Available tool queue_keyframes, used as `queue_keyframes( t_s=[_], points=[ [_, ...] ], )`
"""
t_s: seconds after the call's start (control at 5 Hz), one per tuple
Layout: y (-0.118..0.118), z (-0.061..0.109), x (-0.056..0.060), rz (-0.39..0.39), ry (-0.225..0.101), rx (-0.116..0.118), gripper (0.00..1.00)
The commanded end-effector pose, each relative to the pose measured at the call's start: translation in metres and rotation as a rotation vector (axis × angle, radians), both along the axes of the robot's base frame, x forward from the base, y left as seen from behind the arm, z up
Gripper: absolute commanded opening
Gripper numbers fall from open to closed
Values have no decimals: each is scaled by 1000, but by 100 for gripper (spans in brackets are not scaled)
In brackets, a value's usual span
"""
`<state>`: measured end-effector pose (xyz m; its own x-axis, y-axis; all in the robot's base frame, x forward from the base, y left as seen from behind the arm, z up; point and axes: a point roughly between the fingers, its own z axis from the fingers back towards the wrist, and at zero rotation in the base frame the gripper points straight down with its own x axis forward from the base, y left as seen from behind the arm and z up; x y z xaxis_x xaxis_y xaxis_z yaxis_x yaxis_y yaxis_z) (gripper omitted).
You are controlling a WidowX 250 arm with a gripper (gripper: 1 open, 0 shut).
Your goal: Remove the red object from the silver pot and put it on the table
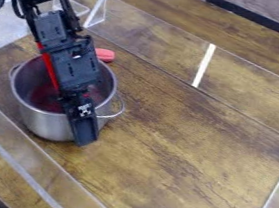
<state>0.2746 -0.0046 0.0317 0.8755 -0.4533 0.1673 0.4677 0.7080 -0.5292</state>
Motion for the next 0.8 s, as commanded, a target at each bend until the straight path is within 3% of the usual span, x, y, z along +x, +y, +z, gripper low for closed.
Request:
queue_keyframes(
  t_s=[0.0,0.2,0.6],
  points=[
    [-7,8,8,-17,-19,-5,0],
    [-9,11,13,-21,-22,-9,0],
    [9,13,8,-35,-22,-14,0]
  ],
)
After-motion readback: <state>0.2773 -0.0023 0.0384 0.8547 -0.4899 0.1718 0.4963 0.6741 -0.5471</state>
